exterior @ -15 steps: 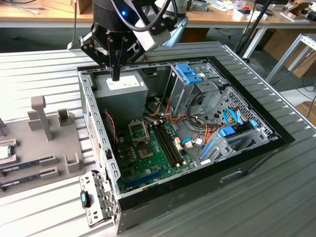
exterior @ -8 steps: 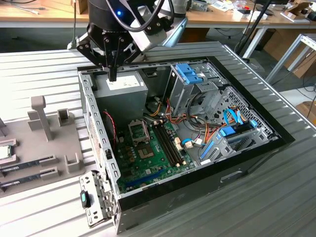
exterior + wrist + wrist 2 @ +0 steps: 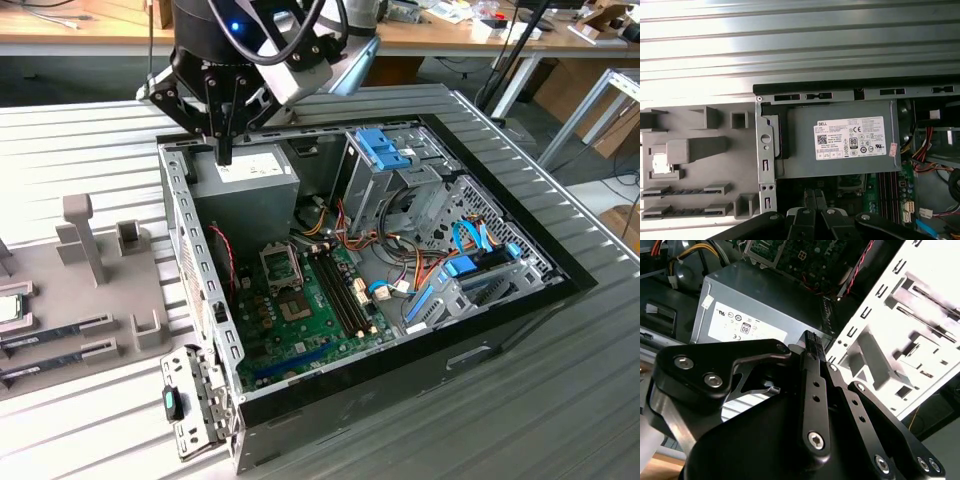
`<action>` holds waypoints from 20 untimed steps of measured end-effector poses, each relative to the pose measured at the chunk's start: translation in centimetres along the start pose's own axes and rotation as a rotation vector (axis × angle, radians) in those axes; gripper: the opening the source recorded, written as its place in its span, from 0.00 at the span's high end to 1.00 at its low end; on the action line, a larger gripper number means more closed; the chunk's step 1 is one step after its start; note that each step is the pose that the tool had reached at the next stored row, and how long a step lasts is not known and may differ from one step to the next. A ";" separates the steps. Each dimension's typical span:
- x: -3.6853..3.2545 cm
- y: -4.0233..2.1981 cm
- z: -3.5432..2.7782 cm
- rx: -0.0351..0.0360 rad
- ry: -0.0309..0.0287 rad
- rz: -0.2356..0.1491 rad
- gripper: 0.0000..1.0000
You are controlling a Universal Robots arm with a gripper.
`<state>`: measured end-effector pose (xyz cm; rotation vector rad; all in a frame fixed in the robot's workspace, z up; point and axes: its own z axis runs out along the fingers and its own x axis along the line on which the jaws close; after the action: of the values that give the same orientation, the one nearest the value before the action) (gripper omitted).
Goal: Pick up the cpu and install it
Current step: 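Reach for the cpu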
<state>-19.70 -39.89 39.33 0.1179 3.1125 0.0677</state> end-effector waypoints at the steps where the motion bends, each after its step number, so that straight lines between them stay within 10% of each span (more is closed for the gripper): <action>1: 0.11 -0.01 0.00 0.0000 0.0000 0.000 0.89; 20: 2.04 -0.15 -0.06 0.0000 0.0000 0.000 0.89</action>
<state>-21.75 -39.89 39.33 0.1179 3.1125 0.0676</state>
